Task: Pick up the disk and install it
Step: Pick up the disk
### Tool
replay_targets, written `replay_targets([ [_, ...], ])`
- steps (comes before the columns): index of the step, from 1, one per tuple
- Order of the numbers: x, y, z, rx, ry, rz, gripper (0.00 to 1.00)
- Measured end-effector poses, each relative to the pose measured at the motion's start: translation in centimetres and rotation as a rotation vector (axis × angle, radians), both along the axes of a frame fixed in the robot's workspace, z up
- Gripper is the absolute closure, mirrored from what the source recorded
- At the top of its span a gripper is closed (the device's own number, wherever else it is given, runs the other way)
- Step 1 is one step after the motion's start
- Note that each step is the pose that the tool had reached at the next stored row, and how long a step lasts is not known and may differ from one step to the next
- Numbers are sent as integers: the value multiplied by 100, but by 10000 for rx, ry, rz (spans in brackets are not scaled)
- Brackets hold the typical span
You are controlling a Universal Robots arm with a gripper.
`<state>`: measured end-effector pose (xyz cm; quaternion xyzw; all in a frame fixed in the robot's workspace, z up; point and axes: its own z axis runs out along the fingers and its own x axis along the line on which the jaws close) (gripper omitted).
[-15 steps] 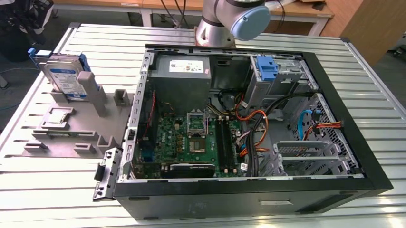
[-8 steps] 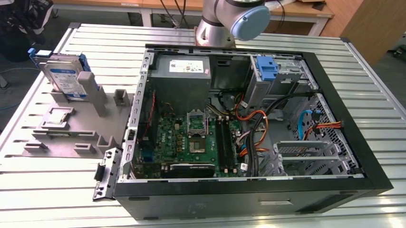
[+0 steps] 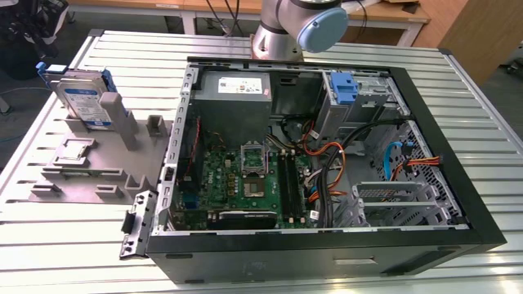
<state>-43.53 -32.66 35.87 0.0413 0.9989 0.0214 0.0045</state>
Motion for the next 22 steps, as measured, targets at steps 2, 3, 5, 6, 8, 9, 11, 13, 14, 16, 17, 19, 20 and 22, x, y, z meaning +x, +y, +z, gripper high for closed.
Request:
replay_targets([
  [2,0,0,0,0,-1,183,90],
  [3,-1,0,-1,0,-1,311,90],
  [5,0,0,-1,0,-2,643,90],
  [6,0,0,-1,0,-1,821,90],
  [8,0,0,-1,0,-1,1191,90],
  [9,0,0,-2,0,-2,1372,90],
  [11,0,0,-2,-3,-1,1732,90],
  [13,0,0,-3,-17,0,2082,90],
  [14,1,-1,-3,-30,1,2258,90],
  [16,0,0,-2,-96,10,2520,90],
  [17,0,0,-5,-141,11,2602,90],
  [19,0,-1,-9,-172,-1,2701,90],
  [20,0,-1,-11,-172,-2,2796,90],
  [22,0,0,-15,-172,-6,3121,90],
])
